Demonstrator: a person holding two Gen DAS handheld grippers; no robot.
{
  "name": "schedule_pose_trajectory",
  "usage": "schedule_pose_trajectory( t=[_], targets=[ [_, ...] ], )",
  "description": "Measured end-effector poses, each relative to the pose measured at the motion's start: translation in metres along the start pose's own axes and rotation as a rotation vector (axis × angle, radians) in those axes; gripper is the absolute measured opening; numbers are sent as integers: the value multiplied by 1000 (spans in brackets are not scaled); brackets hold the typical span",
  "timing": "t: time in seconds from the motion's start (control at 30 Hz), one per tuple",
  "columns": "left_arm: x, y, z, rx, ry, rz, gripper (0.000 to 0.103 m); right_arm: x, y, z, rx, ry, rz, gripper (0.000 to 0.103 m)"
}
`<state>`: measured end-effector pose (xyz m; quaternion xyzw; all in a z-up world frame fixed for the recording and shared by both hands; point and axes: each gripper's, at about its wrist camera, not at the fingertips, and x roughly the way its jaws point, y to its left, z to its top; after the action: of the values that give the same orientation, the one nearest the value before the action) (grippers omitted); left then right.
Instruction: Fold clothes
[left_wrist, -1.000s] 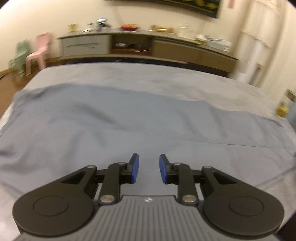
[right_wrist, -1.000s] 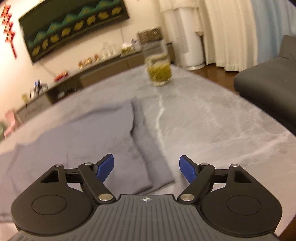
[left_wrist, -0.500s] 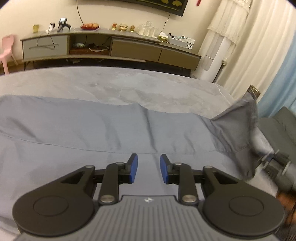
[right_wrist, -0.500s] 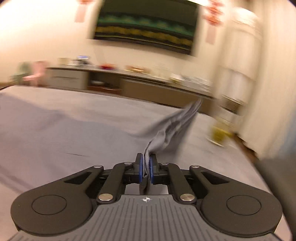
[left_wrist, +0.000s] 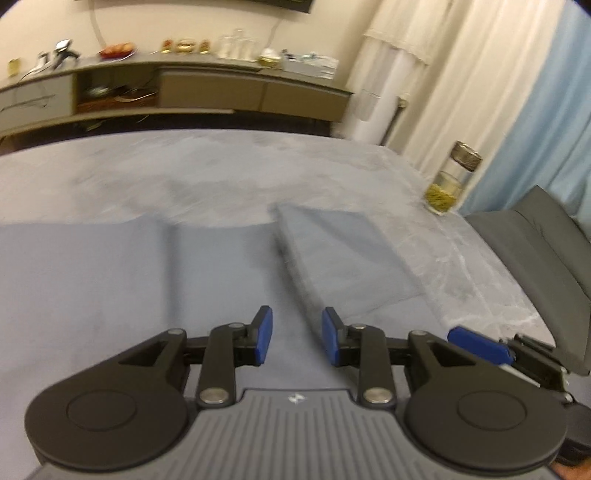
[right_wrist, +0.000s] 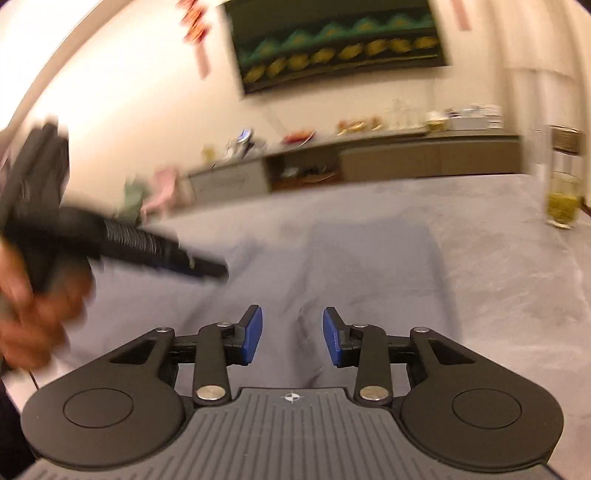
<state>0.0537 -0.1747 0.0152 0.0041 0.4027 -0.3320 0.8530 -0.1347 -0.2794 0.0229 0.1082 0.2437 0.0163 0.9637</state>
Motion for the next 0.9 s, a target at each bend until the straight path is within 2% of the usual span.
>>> schedule_pose_trajectory(
  t=[0.1,0.17,0.23,0.33,0.43,0.47,0.57,0.67,0.77,0.9],
  targets=[
    [26,-27,1,52,23,-24,30,17,-22,-3,-16,52,-133,32],
    [46,-42,0,86,49,-24,30,31,-25,-15,-36,122,-149,29],
    [66,-46,-7,119,96,30,30,36,-20,-27,-66,177,-135,30],
    [87,-41,-16,137,146,102,32,19,-7,-40,-135,184,-118,30],
    [82,-40,-6,122,151,77,30,9,-11,-32,-111,197,-68,30],
    [80,-42,2,121,129,63,30,6,-13,-29,-103,201,-51,30],
    [83,-53,29,138,87,49,30,9,-19,-4,-133,119,-86,30],
    [114,-72,49,182,132,9,31,38,-26,6,-143,114,-122,30],
    [159,-83,48,255,214,82,30,66,-34,6,-142,144,-152,30],
    [175,-85,51,285,184,132,31,52,-31,-16,-186,172,-148,29]
  ],
)
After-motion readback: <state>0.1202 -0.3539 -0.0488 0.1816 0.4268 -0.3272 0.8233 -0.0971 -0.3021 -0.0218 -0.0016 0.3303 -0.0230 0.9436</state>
